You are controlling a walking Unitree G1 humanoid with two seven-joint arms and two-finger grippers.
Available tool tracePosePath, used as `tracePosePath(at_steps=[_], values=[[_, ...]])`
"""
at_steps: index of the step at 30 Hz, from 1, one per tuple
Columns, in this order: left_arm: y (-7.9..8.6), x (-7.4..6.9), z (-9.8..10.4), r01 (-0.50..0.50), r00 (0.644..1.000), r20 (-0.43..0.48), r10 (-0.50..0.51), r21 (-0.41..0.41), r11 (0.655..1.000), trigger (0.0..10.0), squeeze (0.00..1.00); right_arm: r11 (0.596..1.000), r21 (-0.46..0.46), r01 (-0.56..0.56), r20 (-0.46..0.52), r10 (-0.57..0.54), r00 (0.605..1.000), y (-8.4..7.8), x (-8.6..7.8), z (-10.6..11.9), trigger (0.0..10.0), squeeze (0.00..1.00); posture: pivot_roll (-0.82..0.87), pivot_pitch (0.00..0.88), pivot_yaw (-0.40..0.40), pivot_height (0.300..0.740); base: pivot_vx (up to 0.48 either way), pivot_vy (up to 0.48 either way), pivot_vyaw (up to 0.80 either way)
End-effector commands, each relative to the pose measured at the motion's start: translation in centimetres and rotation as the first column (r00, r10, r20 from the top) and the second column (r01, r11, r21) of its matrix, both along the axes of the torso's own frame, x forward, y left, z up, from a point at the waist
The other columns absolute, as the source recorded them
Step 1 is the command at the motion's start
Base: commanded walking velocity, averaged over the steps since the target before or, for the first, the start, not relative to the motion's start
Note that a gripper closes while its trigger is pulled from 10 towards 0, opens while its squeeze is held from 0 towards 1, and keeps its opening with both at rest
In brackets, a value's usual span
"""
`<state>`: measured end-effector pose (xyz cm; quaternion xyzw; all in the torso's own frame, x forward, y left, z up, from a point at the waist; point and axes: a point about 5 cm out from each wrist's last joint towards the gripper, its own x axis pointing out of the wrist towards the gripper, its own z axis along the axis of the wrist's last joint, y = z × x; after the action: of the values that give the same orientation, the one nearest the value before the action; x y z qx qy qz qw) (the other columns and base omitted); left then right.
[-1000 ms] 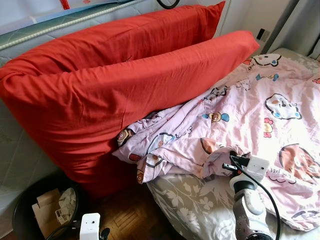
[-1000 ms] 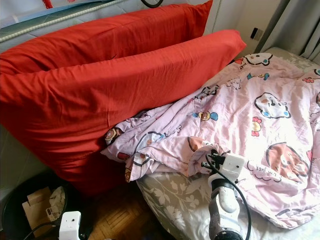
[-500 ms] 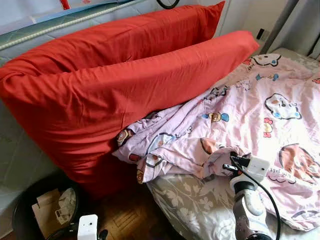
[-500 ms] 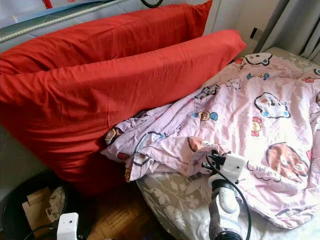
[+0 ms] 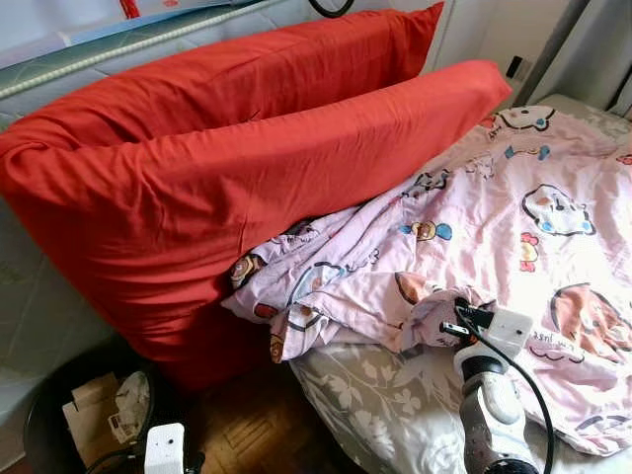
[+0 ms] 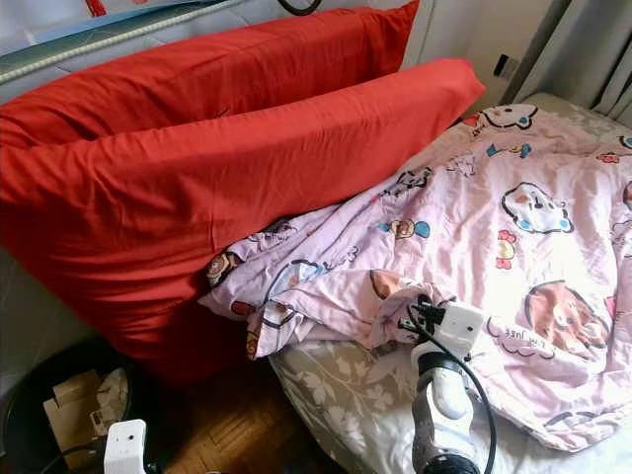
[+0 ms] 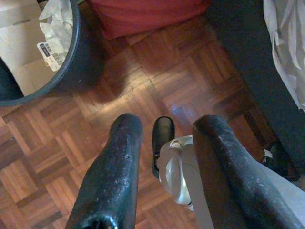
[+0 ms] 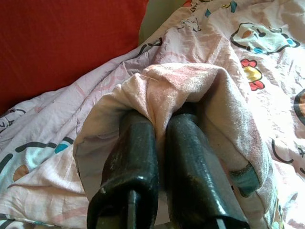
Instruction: Clean up the room
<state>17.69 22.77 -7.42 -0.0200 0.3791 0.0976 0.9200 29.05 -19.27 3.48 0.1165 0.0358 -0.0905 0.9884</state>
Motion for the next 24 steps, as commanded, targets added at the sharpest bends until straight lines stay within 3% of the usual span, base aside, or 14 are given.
tracePosePath(at_steps=[1, 20, 24], values=[[-0.04, -1.37, -0.75, -0.027, 0.998, -0.056, 0.026, -0.017, 0.999, 10.0, 0.00, 1.000, -0.002, 0.012, -0.008, -0.012, 1.000, -0.26, -0.17, -0.20, 10.0, 0.00, 0.08, 0.185, -0.023, 0.740, 0.000, 0.000, 0.00], [-0.28, -1.60, -0.92, -0.016, 0.997, -0.070, 0.014, -0.024, 1.000, 10.0, 0.00, 1.000, 0.004, 0.013, -0.006, -0.013, 1.000, 0.11, -0.10, -0.14, 10.0, 0.00, 0.08, 0.194, -0.023, 0.740, 0.000, 0.000, 0.00], [-0.31, -1.71, -0.98, -0.012, 0.997, -0.074, 0.010, -0.026, 1.000, 10.0, 0.00, 1.000, 0.005, 0.014, -0.005, -0.014, 1.000, 0.12, -0.08, -0.12, 10.0, 0.00, 0.08, 0.193, -0.022, 0.740, -0.249, 0.000, 0.00]])
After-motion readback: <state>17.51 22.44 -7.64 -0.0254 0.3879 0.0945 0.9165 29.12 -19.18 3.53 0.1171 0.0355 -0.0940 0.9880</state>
